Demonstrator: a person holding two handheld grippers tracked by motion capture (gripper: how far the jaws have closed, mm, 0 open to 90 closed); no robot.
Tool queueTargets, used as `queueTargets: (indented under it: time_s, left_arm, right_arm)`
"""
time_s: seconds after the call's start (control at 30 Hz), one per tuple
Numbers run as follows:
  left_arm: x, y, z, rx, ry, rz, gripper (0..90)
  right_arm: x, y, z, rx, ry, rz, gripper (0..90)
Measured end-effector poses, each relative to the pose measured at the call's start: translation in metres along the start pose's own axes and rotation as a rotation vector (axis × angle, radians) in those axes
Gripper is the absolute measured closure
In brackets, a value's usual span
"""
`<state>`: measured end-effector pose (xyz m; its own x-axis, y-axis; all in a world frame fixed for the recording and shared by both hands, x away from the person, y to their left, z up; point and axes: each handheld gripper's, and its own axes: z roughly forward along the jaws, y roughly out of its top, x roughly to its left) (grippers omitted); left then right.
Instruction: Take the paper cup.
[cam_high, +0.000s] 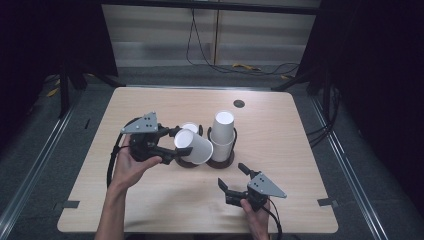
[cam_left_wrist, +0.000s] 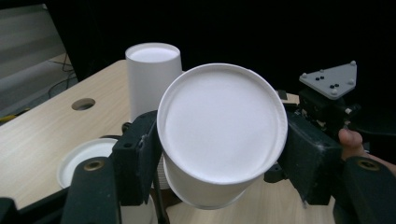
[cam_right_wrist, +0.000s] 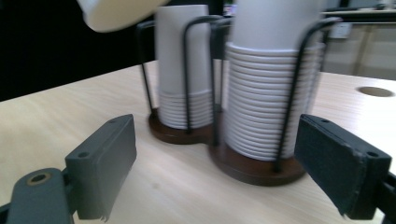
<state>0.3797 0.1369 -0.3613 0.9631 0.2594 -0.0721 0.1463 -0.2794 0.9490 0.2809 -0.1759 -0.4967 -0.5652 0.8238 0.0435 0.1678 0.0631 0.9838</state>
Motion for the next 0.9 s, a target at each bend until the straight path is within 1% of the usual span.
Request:
queueTargets:
  time_s: [0.07, 0.1, 0.13, 0.17, 0.2, 0.27, 0.3, 0.33, 0.37, 0.43, 0.47, 0.6, 0.67, 0.73, 0.77, 0.8, 0.83, 0.87, 0.9]
  left_arm:
    - [-0.001, -0.005, 0.003, -0.005, -0.009, -0.005, 34.3]
    - [-0.001, -0.007, 0.004, -0.005, -0.013, -0.012, 34.3]
    - [-0.001, -0.010, 0.005, -0.002, -0.010, -0.015, 34.2]
    - [-0.001, -0.012, 0.006, -0.004, -0.011, -0.020, 34.2]
    - [0.000, -0.015, 0.007, -0.005, -0.022, -0.025, 34.3]
    - [-0.001, -0.021, 0.009, -0.004, -0.027, -0.031, 34.2]
    - [-0.002, -0.022, 0.010, -0.006, -0.020, -0.030, 34.3]
    - [-0.003, -0.026, 0.012, -0.005, -0.022, -0.028, 34.3]
    - [-0.003, -0.029, 0.013, -0.005, -0.031, -0.034, 34.3]
    - [-0.005, -0.034, 0.016, -0.005, -0.030, -0.034, 34.3]
    - [-0.006, -0.037, 0.017, -0.007, -0.041, -0.044, 34.3]
    - [-0.010, -0.045, 0.019, -0.009, -0.065, -0.052, 34.3]
    - [-0.011, -0.049, 0.020, -0.012, -0.083, -0.066, 34.3]
    - [-0.012, -0.054, 0.020, -0.016, -0.082, -0.081, 34.3]
    - [-0.011, -0.056, 0.020, -0.015, -0.080, -0.087, 34.2]
    - [-0.010, -0.059, 0.020, -0.022, -0.084, -0.099, 34.3]
    - [-0.010, -0.061, 0.019, -0.035, -0.100, -0.108, 34.3]
    - [-0.010, -0.064, 0.018, -0.047, -0.107, -0.114, 34.3]
    - [-0.010, -0.066, 0.018, -0.045, -0.110, -0.116, 34.3]
  right_arm:
    - [0.004, 0.002, 0.002, -0.007, 0.038, -0.007, 12.7]
    - [0.005, 0.003, 0.003, -0.012, 0.052, 0.002, 12.7]
    - [0.006, 0.004, 0.003, -0.020, 0.084, -0.001, 12.7]
    - [0.006, 0.004, 0.003, -0.020, 0.084, -0.001, 12.7]
    - [0.007, 0.005, 0.004, -0.023, 0.091, -0.003, 12.7]
    - [0.007, 0.006, 0.004, -0.022, 0.116, -0.005, 12.7]
    - [0.007, 0.006, 0.005, -0.023, 0.128, -0.002, 12.8]
    - [0.008, 0.007, 0.005, -0.023, 0.132, -0.002, 12.8]
    - [0.008, 0.007, 0.005, -0.025, 0.142, -0.006, 12.8]
    - [0.008, 0.007, 0.005, -0.021, 0.165, -0.006, 12.9]
    - [0.009, 0.007, 0.005, -0.019, 0.171, -0.003, 12.9]
    - [0.010, 0.008, 0.006, -0.021, 0.200, -0.010, 12.8]
    - [0.011, 0.008, 0.006, -0.025, 0.208, -0.013, 12.8]
    - [0.011, 0.008, 0.006, -0.024, 0.233, -0.011, 12.8]
    - [0.011, 0.009, 0.006, -0.025, 0.235, -0.010, 12.7]
    - [0.011, 0.009, 0.006, -0.025, 0.241, -0.011, 12.7]
    - [0.011, 0.009, 0.006, -0.024, 0.253, -0.014, 12.7]
    - [0.012, 0.009, 0.007, -0.023, 0.262, -0.017, 12.7]
    - [0.012, 0.008, 0.007, -0.024, 0.268, -0.016, 12.7]
